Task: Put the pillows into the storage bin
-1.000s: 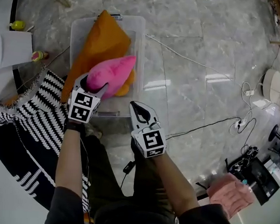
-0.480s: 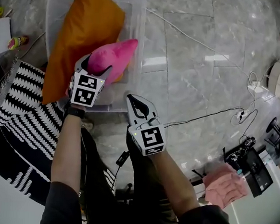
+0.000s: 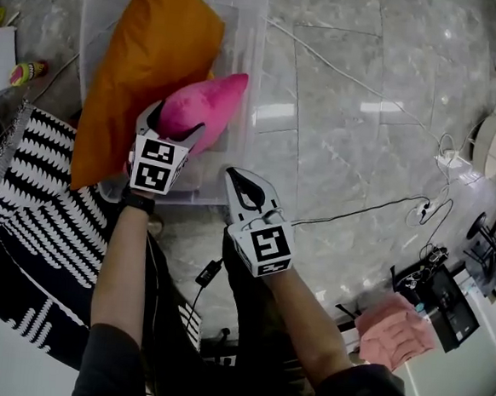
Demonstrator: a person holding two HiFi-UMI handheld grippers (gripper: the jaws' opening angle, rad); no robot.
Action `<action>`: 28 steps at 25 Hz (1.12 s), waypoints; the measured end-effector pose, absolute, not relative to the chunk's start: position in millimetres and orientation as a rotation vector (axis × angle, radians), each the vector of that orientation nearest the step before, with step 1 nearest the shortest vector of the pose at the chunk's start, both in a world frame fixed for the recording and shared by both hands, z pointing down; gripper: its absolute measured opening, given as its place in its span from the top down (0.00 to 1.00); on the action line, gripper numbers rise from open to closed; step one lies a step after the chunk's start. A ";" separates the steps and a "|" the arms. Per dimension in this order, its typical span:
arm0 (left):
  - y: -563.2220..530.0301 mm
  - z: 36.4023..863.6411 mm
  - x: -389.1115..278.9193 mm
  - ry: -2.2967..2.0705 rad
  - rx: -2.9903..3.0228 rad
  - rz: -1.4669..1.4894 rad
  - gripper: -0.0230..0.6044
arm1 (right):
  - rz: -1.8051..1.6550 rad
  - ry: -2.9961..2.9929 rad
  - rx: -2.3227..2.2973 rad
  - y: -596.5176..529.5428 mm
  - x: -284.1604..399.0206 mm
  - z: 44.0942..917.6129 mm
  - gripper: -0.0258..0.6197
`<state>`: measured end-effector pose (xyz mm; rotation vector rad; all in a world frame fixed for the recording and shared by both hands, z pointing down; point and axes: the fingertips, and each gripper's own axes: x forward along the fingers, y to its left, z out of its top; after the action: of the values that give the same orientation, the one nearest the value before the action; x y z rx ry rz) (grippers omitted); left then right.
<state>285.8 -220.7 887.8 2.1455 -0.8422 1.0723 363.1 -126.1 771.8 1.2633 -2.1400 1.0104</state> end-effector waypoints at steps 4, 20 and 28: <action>-220.8 870.6 279.8 -0.825 2.175 1.104 0.30 | 0.989 -2.136 1.279 -132.6 366.3 761.3 0.96; -229.5 546.4 212.0 -1.122 2.450 0.890 0.56 | 0.679 -2.354 1.297 -190.2 322.9 514.2 0.96; -200.0 376.0 184.4 -1.286 2.548 0.804 0.62 | 0.529 -2.450 1.290 -187.5 305.9 370.3 0.96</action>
<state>184.4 -200.0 376.0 2.5483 -1.2857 0.8036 305.9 -187.5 370.3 1.2904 -2.4502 0.5293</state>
